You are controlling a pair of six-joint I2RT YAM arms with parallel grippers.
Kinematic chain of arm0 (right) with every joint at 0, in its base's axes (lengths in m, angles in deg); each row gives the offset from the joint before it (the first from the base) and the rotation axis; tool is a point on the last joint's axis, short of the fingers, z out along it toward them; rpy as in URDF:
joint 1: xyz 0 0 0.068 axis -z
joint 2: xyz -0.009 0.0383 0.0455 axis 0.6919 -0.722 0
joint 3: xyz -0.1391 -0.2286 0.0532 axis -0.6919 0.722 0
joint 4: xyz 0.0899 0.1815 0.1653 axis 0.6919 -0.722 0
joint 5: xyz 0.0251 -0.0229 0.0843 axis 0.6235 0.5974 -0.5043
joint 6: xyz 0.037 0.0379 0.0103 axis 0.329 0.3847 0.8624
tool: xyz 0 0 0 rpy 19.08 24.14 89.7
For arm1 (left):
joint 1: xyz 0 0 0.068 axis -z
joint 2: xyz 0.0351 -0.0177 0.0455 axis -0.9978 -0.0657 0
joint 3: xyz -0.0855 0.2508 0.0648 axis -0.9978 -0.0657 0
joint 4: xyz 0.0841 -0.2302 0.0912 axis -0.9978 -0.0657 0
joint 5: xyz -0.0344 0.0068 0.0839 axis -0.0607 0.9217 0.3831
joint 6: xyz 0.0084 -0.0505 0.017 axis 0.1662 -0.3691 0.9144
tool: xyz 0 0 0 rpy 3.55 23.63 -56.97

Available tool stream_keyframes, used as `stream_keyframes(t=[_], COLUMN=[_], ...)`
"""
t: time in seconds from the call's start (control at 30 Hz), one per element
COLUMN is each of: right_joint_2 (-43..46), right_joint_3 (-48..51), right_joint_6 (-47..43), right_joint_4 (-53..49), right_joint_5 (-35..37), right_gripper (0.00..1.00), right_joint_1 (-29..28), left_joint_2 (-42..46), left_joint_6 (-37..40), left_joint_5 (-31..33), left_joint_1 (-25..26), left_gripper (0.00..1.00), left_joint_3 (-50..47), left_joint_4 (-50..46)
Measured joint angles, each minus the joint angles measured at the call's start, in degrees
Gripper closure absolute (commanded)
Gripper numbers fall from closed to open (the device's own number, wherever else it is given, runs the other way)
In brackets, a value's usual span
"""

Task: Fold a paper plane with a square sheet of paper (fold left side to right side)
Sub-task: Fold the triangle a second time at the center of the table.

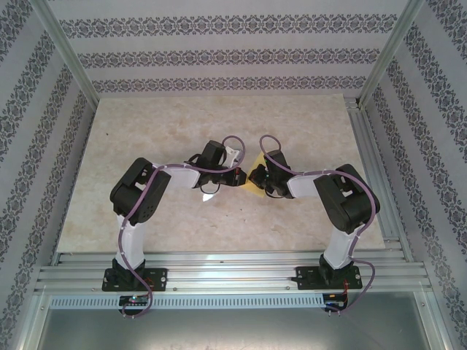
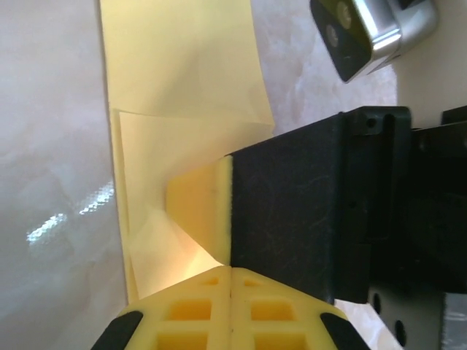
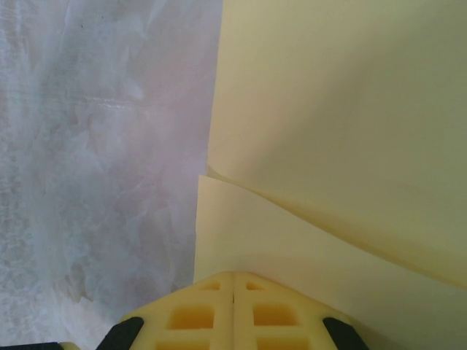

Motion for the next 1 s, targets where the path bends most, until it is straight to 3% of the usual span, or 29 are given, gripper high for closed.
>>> stream_keyframes(t=[0.47, 0.7, 0.87, 1.0], right_joint_2=[0.0, 1.6, 7.8, 11.1], right_joint_3=[-0.5, 0.0, 0.1, -1.8], right_joint_6=[0.0, -0.4, -2.8, -4.3], right_joint_4=[-0.9, -2.4, -7.0, -11.2], right_joint_5=[0.0, -0.3, -0.7, -1.5], right_gripper=[1.0, 0.92, 1.0, 1.0], right_joint_1=[-0.1, 0.1, 1.6, 2.2], left_joint_2=[-2.1, -1.2, -0.7, -0.7], left_joint_6=[1.3, 2.2, 2.2, 2.2], left_joint_5=[4.0, 6.3, 6.7, 7.0], left_joint_1=[0.8, 1.3, 1.3, 1.5], left_gripper=[1.0, 1.0, 1.0, 1.0], left_joint_3=[0.3, -1.4, -2.6, -2.5], left_joint_4=[-2.0, -0.8, 0.7, 0.6])
